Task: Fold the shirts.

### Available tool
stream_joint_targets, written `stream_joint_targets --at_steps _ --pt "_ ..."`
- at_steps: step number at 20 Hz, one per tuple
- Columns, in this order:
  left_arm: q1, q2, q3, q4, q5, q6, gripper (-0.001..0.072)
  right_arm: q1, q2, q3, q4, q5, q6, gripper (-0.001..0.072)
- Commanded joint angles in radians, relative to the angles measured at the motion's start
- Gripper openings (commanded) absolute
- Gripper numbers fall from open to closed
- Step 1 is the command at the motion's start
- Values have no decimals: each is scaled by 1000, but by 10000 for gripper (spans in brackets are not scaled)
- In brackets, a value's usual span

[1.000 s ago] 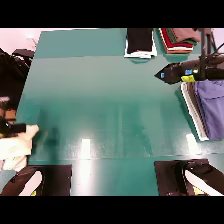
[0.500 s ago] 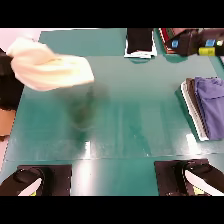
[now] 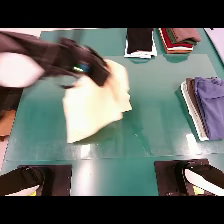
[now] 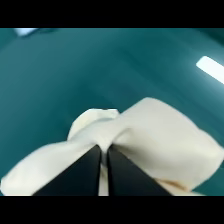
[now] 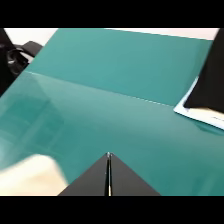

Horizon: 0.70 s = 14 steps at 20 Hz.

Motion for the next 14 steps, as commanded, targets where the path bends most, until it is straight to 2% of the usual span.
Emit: stream_joint_targets --at_steps 1,2,5,7,10,14 --pt "-65 -148 5 -150 138 74 476 -44 -6 18 1 59 12 15" --pt "-55 -156 5 -151 149 75 537 -49 -6 18 1 71 12 15" --pt "66 -156 29 -151 81 68 538 -48 -6 18 0 78 12 15" --pt "198 -158 30 -152 9 23 538 -48 -6 18 1 80 12 15" --pt "378 -193 7 -241 -94 -3 538 -48 -6 18 0 97 12 15" --pt "454 -239 -124 -340 -156 -2 538 -48 -6 16 0 128 12 15"
